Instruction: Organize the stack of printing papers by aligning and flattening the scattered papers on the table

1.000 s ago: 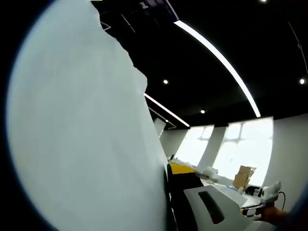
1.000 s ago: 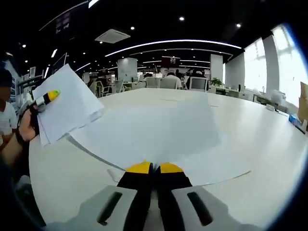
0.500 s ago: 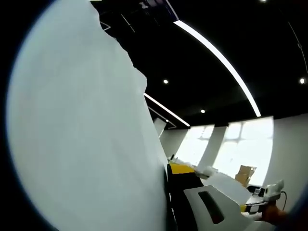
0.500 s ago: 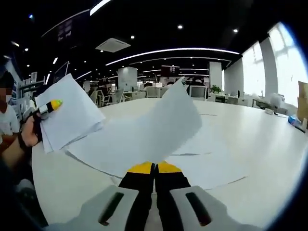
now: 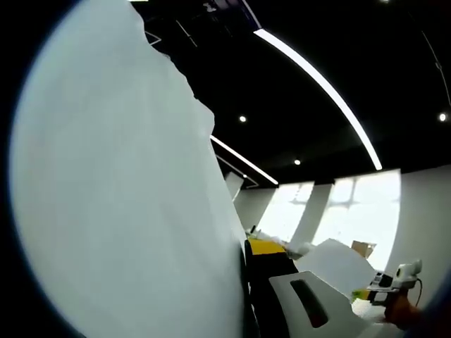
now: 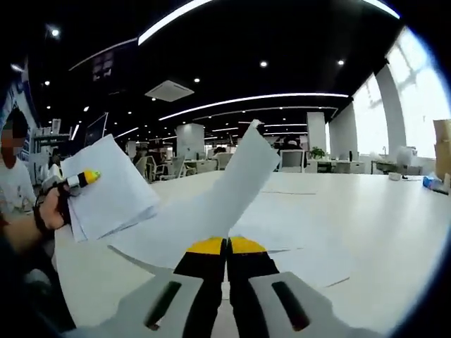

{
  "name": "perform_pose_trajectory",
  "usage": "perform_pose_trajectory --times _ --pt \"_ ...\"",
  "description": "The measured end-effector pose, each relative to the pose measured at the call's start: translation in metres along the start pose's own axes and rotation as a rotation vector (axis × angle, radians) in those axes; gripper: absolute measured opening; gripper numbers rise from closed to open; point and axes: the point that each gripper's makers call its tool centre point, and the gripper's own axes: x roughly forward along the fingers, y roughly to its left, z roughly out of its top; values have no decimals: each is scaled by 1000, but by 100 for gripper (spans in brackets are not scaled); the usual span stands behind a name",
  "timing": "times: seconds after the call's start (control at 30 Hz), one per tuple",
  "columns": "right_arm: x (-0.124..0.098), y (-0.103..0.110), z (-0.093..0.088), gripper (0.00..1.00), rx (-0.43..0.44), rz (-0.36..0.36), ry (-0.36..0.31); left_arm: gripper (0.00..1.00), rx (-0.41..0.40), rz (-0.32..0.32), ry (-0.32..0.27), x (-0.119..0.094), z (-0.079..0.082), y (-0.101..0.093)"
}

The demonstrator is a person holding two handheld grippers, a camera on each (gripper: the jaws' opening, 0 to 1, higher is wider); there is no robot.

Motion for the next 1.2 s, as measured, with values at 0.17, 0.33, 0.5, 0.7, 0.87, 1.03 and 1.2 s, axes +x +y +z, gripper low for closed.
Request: perform_pose_trajectory --times 0.17,0.33,0.5,0.7,0.87,1.03,1.2 --pt "-3 1 7 0 -22 -5 -32 8 2 0 2 0 -1 0" --pt "-7 0 19 0 -49 -15 -78 8 2 0 2 0 -1 0" --pt "-12 0 27 0 -46 -14 -107 8 3 1 2 0 -1 -1" --pt "-16 1 40 0 -60 -18 -147 8 3 1 2 0 0 0" --pt "-19 2 52 0 -74 -23 -179 8 3 1 3 0 0 0" --pt "-25 2 64 0 -83 -27 -208 8 3 1 3 0 0 1" --pt "-27 1 73 0 -92 -23 -228 8 3 1 3 0 0 0"
